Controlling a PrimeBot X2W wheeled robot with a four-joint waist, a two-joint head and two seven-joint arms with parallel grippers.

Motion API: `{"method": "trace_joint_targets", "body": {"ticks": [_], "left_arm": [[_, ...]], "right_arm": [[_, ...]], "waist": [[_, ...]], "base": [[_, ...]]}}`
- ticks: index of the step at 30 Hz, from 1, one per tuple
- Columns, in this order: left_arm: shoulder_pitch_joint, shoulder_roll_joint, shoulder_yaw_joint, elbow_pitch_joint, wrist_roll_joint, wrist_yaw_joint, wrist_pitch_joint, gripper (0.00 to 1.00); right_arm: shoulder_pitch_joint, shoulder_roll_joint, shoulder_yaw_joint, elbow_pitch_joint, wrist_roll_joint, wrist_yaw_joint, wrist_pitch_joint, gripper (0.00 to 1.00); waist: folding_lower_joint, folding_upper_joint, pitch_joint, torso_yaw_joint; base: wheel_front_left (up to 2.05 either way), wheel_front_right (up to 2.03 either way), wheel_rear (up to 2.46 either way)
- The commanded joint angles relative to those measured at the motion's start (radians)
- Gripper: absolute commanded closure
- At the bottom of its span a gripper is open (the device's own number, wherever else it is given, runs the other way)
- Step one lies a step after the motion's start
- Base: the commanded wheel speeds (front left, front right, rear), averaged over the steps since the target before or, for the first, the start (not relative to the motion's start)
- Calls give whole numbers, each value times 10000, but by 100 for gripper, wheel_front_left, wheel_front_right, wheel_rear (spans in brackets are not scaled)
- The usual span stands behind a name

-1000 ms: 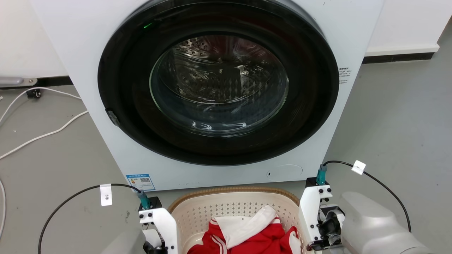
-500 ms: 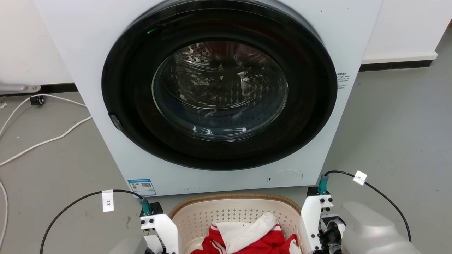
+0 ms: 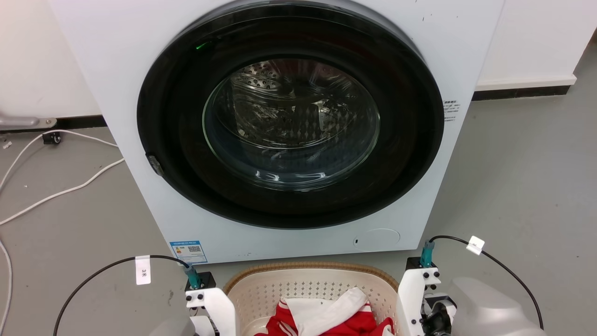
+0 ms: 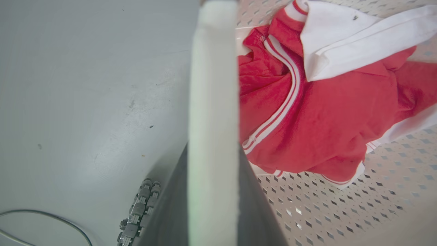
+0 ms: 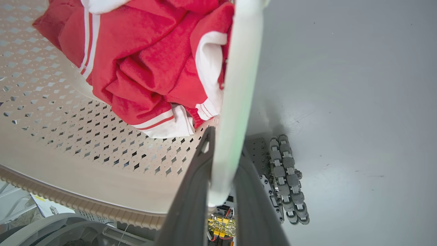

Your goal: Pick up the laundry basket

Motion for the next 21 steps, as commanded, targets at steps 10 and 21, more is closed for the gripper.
{"method": "trace_joint_targets", "body": {"ticks": [10,21], "left_arm": [[-74,-487,-46,-218,-132,-173,-144,100],[-163,-478,-66,-218,-189,-162,-217,100]], "right_arm": [[123,453,19,-239,110,148,-73,100],[17,454,38,-252,133,148,-169,100]], "waist": [[0,-1,18,9],[0,-1,111,11]], "base": [[0,0,0],[0,0,0]]}}
